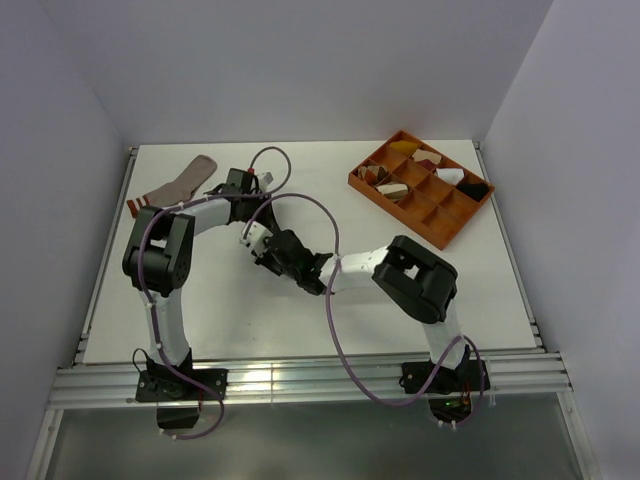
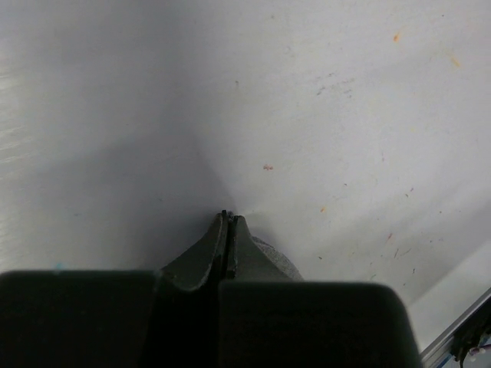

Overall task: Roll the socks
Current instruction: Roll the sock at the center of the board.

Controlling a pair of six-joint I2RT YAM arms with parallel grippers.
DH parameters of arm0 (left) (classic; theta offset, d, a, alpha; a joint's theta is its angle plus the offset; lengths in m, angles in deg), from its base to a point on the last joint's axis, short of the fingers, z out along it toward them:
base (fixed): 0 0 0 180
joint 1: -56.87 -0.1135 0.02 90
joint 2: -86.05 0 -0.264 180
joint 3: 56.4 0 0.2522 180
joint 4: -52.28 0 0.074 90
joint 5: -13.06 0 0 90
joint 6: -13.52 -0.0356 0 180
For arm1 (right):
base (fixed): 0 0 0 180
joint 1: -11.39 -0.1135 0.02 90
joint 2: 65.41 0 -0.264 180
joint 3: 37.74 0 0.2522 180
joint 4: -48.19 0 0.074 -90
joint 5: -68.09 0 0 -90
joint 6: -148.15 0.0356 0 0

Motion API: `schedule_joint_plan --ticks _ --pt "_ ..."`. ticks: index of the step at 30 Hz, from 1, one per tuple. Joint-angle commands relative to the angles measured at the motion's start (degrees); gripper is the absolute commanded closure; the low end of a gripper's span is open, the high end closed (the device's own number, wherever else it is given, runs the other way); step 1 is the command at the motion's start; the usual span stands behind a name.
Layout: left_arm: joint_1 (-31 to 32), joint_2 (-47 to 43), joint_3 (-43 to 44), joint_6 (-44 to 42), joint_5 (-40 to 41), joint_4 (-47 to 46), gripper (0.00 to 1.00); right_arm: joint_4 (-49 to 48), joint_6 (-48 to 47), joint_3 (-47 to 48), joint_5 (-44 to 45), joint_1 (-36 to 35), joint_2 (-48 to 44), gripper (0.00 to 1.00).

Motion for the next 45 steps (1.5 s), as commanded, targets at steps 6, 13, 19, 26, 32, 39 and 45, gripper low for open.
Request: schedule_joint_plan --ticks 6,13,19,26,32,39,45 --pt "1.8 0.4 -4.1 2.5 -2.7 0.0 0.99 -8.9 2.1 1.9 6.4 -1.4 1.1 1.00" --pt "1.8 -0.5 -4.2 4.6 -5.2 -2.3 0.99 -9.5 7.1 0.0 -4.7 -0.8 1.6 1.00" --pt "1.7 -1.3 -6.0 5.5 -7.6 -3.7 0.99 -11.9 13.6 -2.2 -8.2 2.8 2.4 1.00" --pt "1.8 -6.0 -10.0 7.7 -3.6 -5.0 0.92 -12.1 16.5 -6.1 -6.7 5.6 0.6 1.00" --pt "1.8 -10.9 -10.6 8.4 2.7 -3.6 0.76 -12.2 16.2 -7.1 -9.7 6.1 -0.2 1.00" --pt "1.8 -15.7 -10.2 13.5 11.0 -2.6 0.22 -10.3 17.0 -5.8 -13.2 6.1 1.1 1.00" --pt "1.7 -25.0 -11.8 19.0 20.8 -2.2 0.11 -10.4 19.5 -6.8 -14.9 6.2 0.9 1.00"
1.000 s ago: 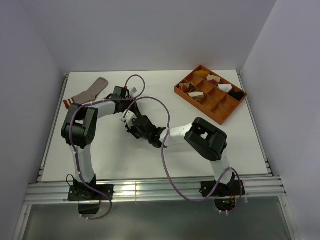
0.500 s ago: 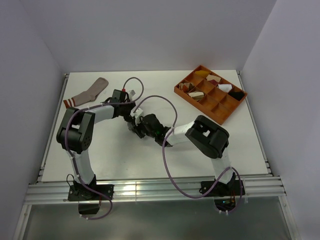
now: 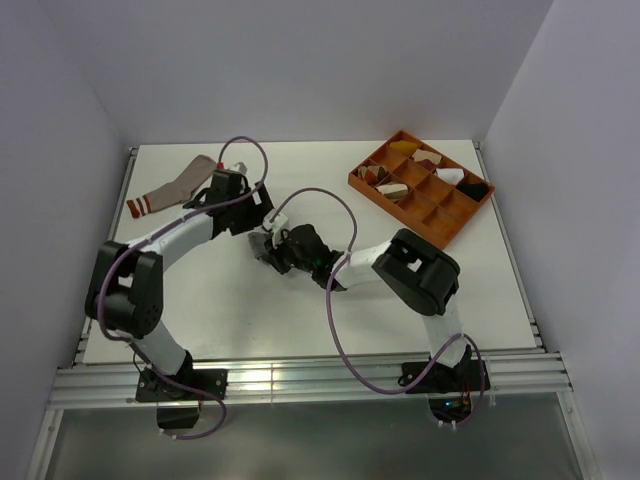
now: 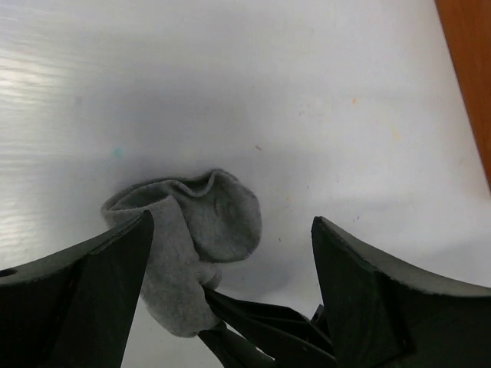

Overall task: Roll the socks
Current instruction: Roll the sock at the center of the board.

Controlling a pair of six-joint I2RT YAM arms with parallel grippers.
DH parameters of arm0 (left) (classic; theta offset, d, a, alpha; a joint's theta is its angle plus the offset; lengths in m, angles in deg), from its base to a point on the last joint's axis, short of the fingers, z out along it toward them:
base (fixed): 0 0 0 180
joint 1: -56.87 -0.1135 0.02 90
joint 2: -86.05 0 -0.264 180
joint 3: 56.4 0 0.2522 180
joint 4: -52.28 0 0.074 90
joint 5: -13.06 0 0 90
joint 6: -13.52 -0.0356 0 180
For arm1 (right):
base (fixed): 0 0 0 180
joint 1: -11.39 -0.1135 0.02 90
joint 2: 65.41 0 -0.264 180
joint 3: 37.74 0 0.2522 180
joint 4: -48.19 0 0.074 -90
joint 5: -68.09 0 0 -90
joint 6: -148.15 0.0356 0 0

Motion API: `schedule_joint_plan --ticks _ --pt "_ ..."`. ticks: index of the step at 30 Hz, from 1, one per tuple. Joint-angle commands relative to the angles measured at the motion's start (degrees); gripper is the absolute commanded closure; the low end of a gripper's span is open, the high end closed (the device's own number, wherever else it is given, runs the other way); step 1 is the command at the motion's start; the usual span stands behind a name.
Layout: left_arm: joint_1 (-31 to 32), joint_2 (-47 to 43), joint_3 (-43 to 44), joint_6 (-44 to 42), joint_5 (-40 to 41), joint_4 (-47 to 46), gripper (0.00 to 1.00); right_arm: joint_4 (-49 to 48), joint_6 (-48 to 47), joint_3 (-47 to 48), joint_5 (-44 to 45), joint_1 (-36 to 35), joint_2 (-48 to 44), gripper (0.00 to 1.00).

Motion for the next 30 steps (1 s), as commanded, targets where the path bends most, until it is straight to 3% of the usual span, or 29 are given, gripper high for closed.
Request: schedule_joint_plan --ticks 1,7,15,30 --pt "0.0 -9.7 -1.8 6.4 9.8 -0.2 0.11 2.2 3.4 -0.3 -1.5 0.6 -0.3 1.00" --pt "0.0 -20.6 -14.9 14.6 17.9 -3.8 0.15 1.8 7.0 0.3 -8.0 2.3 0.8 1.00" --pt "-2.1 -24.1 -26.4 23.2 16.7 -10.7 0.22 3.9 10.4 2.7 -11.2 4.0 3.2 1.00" --pt "-5.4 -15.9 -32.6 27.5 6.1 -26.9 0.25 -1.4 24.0 1.2 -19.0 7.7 5.9 1.00"
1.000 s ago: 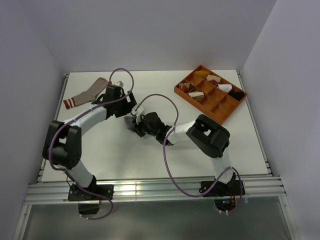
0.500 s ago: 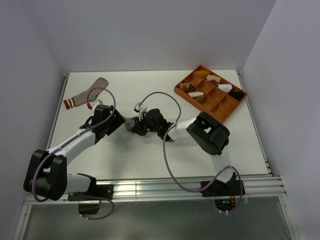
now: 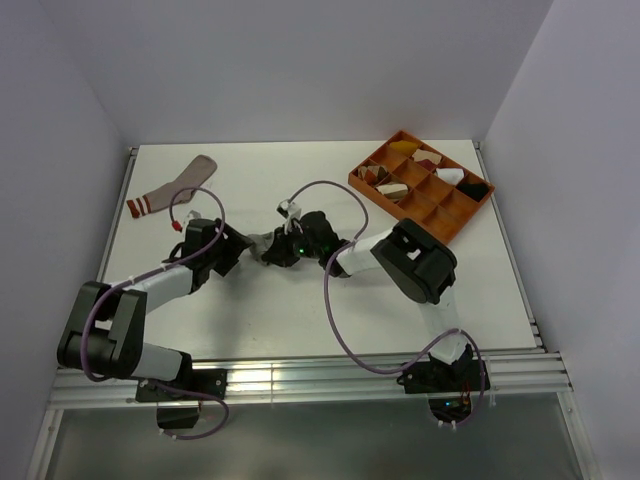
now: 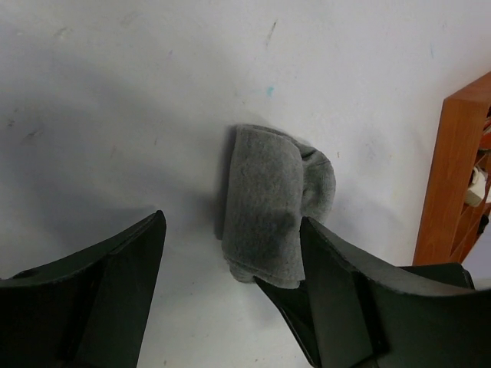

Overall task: Roll the socks
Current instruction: Roll the sock at the center of the board.

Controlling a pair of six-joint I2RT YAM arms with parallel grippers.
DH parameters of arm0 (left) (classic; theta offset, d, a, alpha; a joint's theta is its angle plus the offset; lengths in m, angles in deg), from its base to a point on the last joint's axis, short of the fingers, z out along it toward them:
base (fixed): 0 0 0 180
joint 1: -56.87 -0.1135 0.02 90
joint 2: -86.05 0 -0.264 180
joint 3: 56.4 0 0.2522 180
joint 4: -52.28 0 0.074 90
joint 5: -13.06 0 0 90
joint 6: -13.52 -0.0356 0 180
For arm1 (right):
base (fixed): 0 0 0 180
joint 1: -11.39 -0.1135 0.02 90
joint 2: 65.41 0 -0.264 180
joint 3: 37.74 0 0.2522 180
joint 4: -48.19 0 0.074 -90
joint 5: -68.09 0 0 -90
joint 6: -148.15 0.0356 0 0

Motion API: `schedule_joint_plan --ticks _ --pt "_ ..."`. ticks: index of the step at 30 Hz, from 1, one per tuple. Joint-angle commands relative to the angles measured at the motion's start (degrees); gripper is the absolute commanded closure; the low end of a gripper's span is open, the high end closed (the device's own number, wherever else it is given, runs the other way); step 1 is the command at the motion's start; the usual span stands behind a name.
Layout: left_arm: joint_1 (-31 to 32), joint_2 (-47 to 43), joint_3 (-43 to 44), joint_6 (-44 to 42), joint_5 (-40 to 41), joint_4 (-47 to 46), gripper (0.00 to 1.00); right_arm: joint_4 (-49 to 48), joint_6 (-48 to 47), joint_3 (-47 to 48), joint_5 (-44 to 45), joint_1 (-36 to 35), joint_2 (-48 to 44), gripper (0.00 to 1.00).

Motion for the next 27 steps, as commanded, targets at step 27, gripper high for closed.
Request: schedule_joint_plan --ticks 27 --pt "1.5 9.3 -1.4 0.7 -6.2 -11.7 0.44 -1.6 21.7 0.1 -7.5 5.9 7.2 1.00"
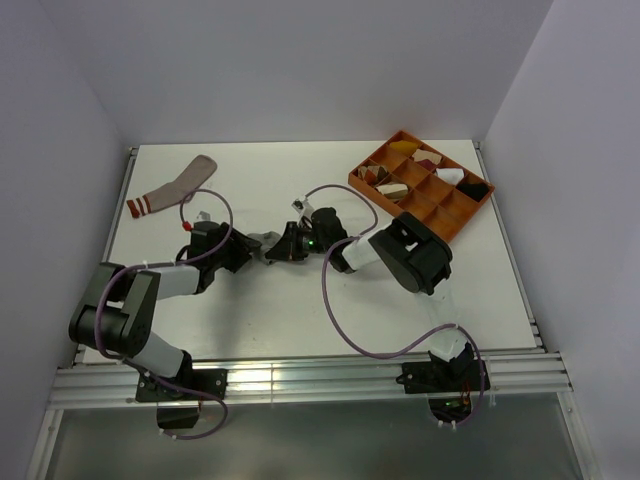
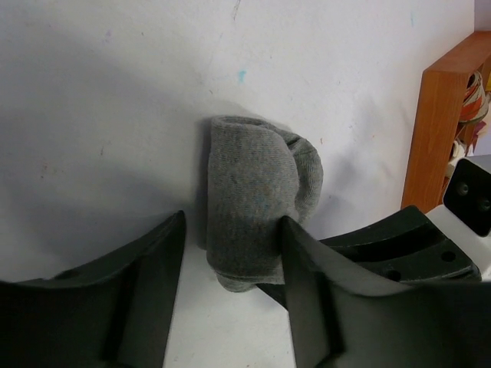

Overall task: Roll the socks
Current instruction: Roll the sock at the center of the board.

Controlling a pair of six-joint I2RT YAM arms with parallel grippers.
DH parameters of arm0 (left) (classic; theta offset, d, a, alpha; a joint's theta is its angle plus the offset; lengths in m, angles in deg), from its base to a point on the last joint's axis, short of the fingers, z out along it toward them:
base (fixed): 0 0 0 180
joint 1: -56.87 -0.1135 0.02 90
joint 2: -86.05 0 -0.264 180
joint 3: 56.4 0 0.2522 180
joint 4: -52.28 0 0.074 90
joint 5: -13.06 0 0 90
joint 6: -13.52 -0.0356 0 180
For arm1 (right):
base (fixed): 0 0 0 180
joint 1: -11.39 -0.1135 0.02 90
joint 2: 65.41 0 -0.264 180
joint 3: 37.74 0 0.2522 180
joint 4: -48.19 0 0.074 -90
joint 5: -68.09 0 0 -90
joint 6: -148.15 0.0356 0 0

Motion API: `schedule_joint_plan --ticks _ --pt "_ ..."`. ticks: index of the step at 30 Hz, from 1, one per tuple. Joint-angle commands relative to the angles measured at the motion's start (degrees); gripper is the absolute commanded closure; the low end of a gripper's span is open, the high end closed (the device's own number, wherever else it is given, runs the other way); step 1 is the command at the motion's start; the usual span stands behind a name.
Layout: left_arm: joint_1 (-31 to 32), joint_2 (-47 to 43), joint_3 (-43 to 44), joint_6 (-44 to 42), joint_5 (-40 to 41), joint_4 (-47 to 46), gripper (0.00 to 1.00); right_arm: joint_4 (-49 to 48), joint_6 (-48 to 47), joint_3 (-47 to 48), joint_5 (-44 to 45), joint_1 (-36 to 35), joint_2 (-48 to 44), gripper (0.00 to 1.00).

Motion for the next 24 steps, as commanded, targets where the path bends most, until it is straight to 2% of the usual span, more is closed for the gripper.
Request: schedule_joint_plan --ticks 1,2,6,7,9,10,15,16,19,24 --pt "1.1 1.2 0.5 -0.4 0.4 1.6 0.47 4.6 1.1 0.4 1.5 0.7 2.5 1.00" --pt "1.2 1.3 0.5 -0.6 0.4 1.7 0.50 4.6 1.1 0.4 1.4 0.7 2.5 1.00" --pt "1.5 1.5 3.1 -2.1 2.1 6.3 0.75 5.6 -0.6 0.5 2.0 0.7 1.5 0.97" --pt "1.7 1.8 4.9 -2.6 2.6 9.7 0.84 6.8 -1.3 0.5 2.2 0.7 0.9 0.93" --pt "2.0 2.1 7.8 -4.4 4.1 12.6 0.95 9.4 -4.2 0.7 3.4 0.7 -1.3 0.87" --pt "2.2 2.2 8.7 -4.7 4.7 16.0 0.97 10.6 -5.3 0.8 3.9 0.7 -2.1 0.81" --pt "3.9 2.2 15.5 -8.6 9.7 25.9 0.99 16.1 -12.1 0.2 7.5 0.7 -8.4 0.61" --pt "4.7 2.3 16.6 -9.2 11.9 29.2 1.00 16.3 -13.2 -0.1 8.9 0.6 -10.4 0.54" --pt "6.0 3.5 21.1 -11.3 14.8 33.7 1.00 17.3 -17.6 -1.1 12.4 0.2 -13.9 0.47" --pt "7.9 6.9 27.4 -13.6 17.3 41.0 1.00 15.7 -26.0 -3.2 18.6 -1.4 -17.4 0.41"
